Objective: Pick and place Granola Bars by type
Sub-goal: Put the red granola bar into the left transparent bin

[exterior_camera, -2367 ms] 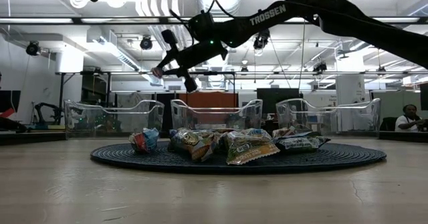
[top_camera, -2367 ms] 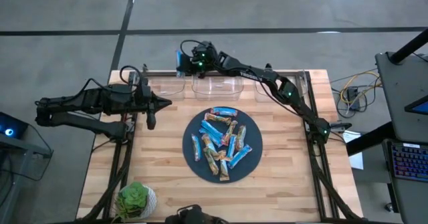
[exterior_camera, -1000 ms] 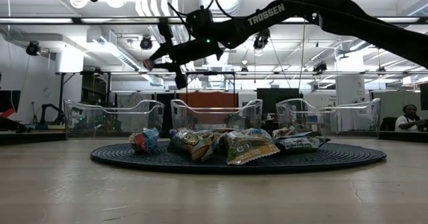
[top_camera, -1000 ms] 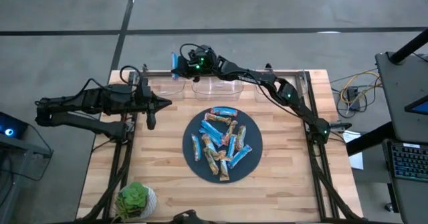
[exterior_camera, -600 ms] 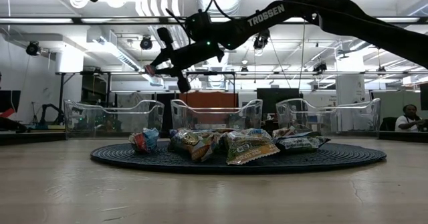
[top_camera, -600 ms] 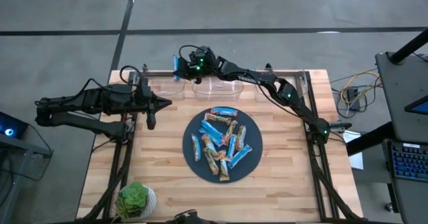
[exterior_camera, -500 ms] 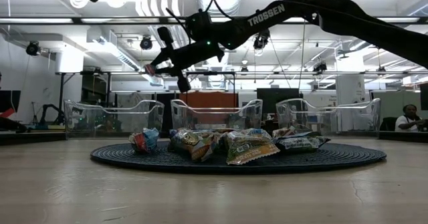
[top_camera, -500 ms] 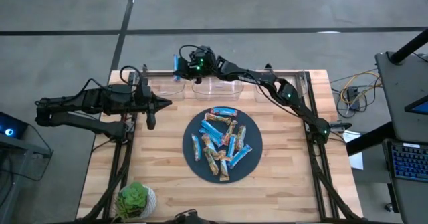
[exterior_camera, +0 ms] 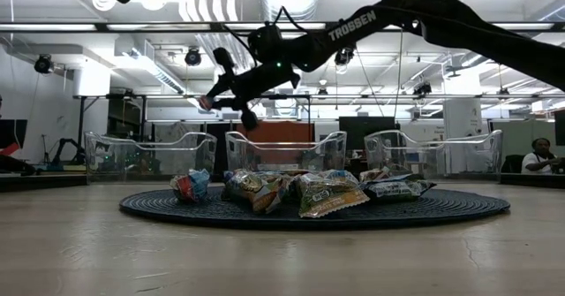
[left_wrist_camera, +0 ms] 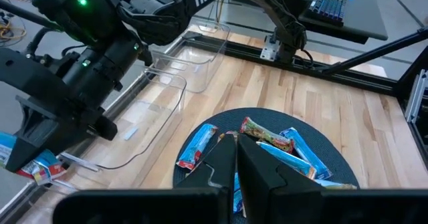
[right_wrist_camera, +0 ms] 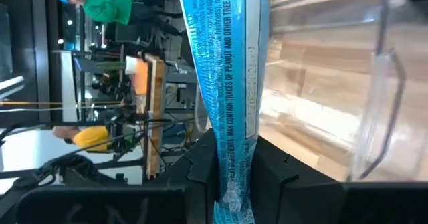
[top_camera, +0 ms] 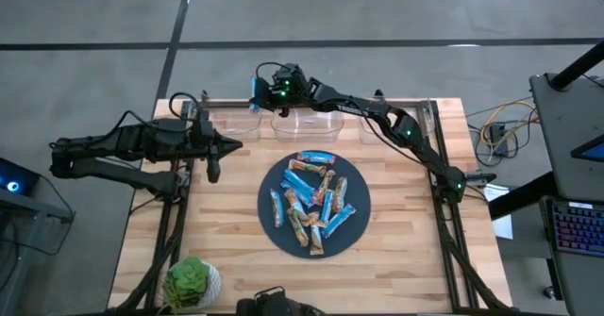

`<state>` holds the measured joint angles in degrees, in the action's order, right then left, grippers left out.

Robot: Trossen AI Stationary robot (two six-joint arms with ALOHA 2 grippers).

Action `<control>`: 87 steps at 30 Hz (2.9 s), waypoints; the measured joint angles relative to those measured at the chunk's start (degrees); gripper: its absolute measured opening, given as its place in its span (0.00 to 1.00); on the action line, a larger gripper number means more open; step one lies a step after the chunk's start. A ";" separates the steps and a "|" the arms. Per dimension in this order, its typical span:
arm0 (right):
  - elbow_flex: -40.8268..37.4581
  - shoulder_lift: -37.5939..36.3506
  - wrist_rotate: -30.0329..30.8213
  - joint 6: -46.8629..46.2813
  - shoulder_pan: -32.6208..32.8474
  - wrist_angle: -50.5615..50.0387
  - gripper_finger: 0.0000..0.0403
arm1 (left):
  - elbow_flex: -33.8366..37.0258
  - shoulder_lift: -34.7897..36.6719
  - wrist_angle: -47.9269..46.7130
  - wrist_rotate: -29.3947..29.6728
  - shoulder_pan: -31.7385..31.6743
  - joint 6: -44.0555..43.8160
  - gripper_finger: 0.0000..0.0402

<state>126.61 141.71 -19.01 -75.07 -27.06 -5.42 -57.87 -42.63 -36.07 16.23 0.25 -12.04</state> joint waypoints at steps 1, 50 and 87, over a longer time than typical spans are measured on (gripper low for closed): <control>0.00 0.00 -0.19 -0.20 -0.13 0.01 0.13 | 0.00 0.00 -0.02 0.00 0.01 0.01 0.00; -0.87 -0.11 -3.35 -0.89 0.58 2.94 0.13 | 0.02 0.02 0.00 0.00 0.00 -0.43 0.00; -0.83 -0.09 -3.75 0.05 1.17 4.28 0.13 | 0.02 0.00 0.00 0.01 0.01 -0.39 0.00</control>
<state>125.78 141.62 -22.76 -75.02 -25.89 -1.15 -57.84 -42.63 -36.07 16.24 0.25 -12.43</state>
